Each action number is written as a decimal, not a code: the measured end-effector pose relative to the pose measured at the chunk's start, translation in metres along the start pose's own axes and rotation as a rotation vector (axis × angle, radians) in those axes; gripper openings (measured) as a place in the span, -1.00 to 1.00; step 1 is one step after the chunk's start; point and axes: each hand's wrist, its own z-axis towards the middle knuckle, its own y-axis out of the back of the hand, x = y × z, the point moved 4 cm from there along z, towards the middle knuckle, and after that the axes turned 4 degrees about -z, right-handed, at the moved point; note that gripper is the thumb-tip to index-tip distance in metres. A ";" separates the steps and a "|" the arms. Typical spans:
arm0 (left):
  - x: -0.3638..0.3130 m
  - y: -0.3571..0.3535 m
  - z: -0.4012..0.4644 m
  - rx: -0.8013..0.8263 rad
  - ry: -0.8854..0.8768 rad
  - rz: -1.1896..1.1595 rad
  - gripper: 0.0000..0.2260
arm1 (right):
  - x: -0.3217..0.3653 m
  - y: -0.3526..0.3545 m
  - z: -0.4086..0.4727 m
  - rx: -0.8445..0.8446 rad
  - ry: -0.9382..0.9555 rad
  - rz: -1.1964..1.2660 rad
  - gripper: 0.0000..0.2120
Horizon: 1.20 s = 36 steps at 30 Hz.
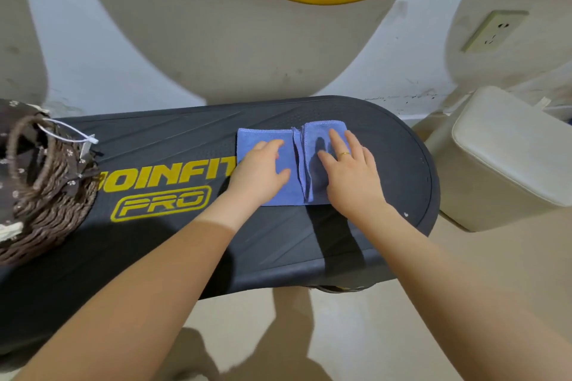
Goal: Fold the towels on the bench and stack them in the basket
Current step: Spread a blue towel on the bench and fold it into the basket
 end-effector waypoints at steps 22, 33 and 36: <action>0.018 0.018 -0.005 -0.089 0.320 -0.478 -0.93 | 0.020 -0.001 -0.009 0.159 -0.073 0.055 -0.63; -0.064 -0.030 0.003 0.107 0.053 -0.381 -0.69 | -0.031 -0.007 -0.016 0.174 -0.463 1.157 -0.62; -0.066 -0.041 0.003 0.122 0.083 -0.416 -0.73 | -0.041 -0.008 -0.018 0.199 -0.573 1.430 -0.76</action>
